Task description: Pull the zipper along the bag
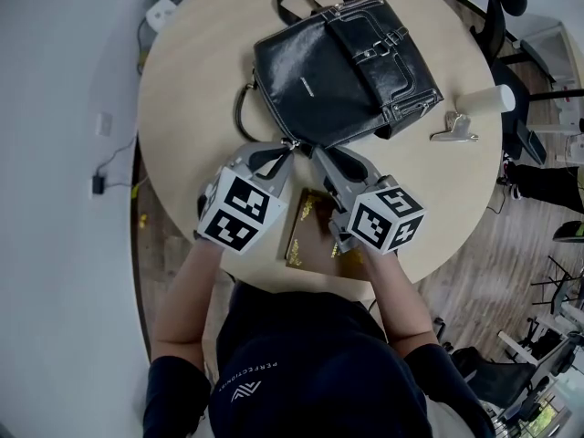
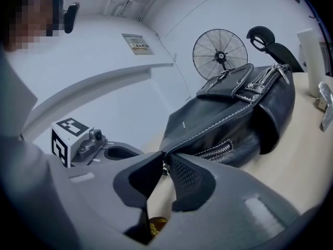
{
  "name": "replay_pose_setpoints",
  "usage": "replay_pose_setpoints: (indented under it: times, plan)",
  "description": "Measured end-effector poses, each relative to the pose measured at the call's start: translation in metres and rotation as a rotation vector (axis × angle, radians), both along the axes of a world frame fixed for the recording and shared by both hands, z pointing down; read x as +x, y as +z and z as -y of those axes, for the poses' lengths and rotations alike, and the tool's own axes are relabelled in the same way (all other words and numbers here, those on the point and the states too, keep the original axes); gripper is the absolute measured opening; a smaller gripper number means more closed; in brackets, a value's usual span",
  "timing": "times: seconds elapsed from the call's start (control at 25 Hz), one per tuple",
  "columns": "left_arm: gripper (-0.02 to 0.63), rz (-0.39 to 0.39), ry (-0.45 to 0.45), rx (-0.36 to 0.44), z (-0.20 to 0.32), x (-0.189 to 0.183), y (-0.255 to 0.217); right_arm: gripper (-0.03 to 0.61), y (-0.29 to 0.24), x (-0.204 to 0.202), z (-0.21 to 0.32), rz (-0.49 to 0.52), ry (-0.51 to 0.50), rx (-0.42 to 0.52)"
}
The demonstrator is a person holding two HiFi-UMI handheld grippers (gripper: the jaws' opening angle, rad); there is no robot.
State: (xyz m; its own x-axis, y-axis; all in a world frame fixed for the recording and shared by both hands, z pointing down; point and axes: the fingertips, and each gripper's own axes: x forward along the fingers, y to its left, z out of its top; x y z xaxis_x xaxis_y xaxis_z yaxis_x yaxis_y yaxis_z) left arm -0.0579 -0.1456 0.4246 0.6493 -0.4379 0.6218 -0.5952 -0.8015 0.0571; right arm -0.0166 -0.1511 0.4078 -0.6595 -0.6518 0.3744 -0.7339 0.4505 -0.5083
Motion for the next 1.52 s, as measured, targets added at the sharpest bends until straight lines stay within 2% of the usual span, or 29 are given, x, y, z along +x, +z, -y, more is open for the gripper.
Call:
replay_pose_setpoints:
  times: [0.28, 0.4, 0.88, 1.52]
  plan:
    - [0.028, 0.024, 0.021, 0.025, -0.002, -0.001, -0.003, 0.031, -0.005, 0.004, -0.008, -0.022, -0.047, 0.012]
    - [0.028, 0.05, 0.033, 0.051, 0.0, -0.002, -0.006, 0.028, -0.007, 0.005, -0.01, -0.018, -0.053, 0.008]
    - [0.029, 0.073, 0.069, 0.087, 0.01, -0.005, -0.011, 0.025, -0.01, 0.005, -0.01, -0.025, -0.067, 0.012]
    - [0.029, 0.086, 0.071, 0.086, 0.014, -0.017, -0.015, 0.021, -0.012, 0.004, -0.008, -0.03, -0.075, 0.023]
